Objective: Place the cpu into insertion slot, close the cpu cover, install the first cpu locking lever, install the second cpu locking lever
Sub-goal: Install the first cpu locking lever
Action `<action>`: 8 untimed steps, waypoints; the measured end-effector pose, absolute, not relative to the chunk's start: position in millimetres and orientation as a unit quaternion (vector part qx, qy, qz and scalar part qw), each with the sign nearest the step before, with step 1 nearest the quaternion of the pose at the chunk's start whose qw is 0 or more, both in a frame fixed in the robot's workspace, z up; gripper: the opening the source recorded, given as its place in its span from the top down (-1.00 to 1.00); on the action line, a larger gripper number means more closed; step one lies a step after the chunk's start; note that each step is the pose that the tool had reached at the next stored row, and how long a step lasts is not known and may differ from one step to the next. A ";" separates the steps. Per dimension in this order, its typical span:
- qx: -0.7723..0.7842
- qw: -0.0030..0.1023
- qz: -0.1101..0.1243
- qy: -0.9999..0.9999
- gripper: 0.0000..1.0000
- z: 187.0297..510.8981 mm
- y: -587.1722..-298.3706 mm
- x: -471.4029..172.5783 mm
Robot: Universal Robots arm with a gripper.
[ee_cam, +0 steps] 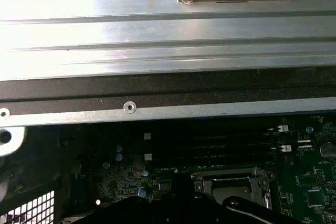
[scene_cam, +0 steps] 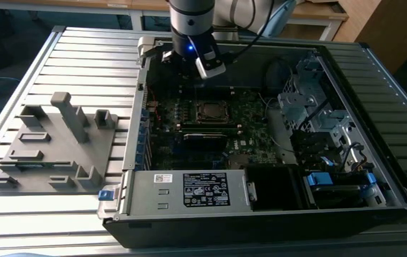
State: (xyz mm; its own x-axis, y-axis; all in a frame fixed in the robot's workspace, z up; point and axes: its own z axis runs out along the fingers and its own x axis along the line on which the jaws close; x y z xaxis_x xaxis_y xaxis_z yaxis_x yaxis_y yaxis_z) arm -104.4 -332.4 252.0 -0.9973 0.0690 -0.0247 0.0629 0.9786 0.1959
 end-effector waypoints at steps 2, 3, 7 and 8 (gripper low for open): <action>0.033 0.016 0.098 0.995 0.79 252.0 -332.3 -103.9; 0.033 0.016 0.098 0.995 0.79 252.0 -332.3 -103.6; 0.033 0.016 0.098 0.995 0.79 251.9 -332.3 -102.6; 0.033 0.016 0.098 0.995 0.79 251.9 -332.3 -102.4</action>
State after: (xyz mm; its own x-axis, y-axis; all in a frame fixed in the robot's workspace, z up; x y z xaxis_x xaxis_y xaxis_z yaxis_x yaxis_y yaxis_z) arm -102.4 -332.3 251.9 -0.9973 0.0690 -0.0247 0.0628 0.9786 0.1959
